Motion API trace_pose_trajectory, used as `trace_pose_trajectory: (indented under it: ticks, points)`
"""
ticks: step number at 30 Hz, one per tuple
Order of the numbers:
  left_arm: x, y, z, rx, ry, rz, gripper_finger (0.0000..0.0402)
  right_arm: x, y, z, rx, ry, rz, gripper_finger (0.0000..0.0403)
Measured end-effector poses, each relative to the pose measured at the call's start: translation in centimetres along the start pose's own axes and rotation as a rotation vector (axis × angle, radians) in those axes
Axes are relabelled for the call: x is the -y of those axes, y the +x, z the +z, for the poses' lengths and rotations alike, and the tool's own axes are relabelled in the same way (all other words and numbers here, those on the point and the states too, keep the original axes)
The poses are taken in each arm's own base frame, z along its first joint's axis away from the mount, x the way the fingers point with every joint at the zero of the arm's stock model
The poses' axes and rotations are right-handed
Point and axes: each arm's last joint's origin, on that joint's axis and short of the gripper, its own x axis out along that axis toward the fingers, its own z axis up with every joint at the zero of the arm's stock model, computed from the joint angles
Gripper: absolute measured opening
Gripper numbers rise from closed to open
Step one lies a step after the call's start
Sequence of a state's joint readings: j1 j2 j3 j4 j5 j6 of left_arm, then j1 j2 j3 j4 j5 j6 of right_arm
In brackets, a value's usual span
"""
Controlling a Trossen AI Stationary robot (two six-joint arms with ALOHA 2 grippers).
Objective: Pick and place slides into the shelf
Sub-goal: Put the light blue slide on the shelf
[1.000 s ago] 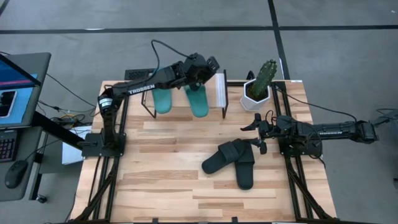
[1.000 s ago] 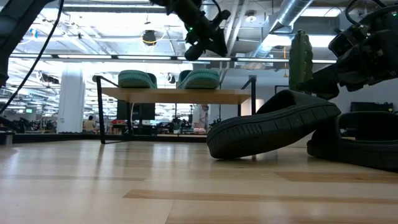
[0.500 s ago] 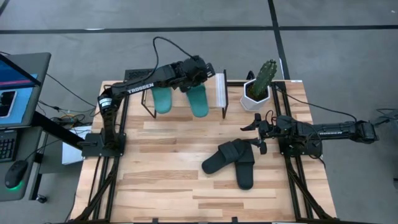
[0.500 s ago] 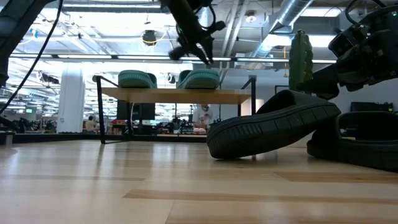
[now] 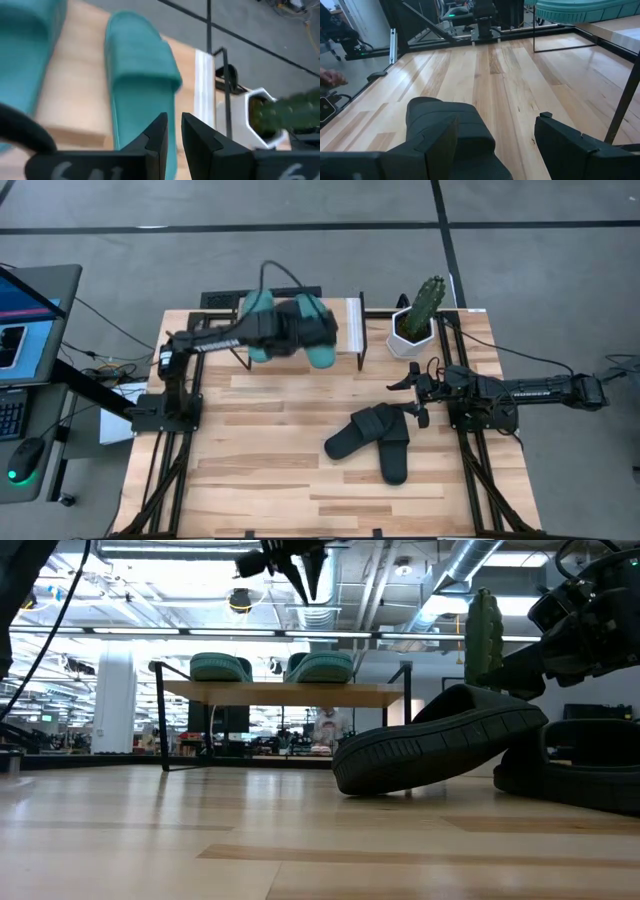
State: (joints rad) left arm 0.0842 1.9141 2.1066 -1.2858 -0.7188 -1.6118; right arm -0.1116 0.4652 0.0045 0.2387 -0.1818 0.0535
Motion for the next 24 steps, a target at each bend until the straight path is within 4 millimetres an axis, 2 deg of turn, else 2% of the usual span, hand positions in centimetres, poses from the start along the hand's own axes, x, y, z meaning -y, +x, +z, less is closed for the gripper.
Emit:
trace_pose_trajectory:
  ticks: [3,6,11,15,24]
  points:
    - [-0.5,-0.7,-2.3,-0.033,-0.035,0.003,0.0043,0.0,0.0,0.0,0.0,0.0,0.0,0.0249]
    - [-0.6,-1.1,-3.4,-0.101,-0.075,-0.003,0.0043,0.0,0.0,0.0,0.0,0.0,0.0,0.0249]
    - [-1.4,-0.4,-5.0,-0.181,-0.098,0.055,0.0043,0.0,0.0,0.0,0.0,0.0,0.0,0.0249]
    - [-2.3,0.5,-6.3,-0.138,-0.096,0.084,0.0043,0.0,0.0,0.0,0.0,0.0,0.0,0.0249]
    - [-3.2,1.5,-6.6,-0.058,-0.065,0.127,0.0043,0.0,0.0,0.0,0.0,0.0,0.0,0.0249]
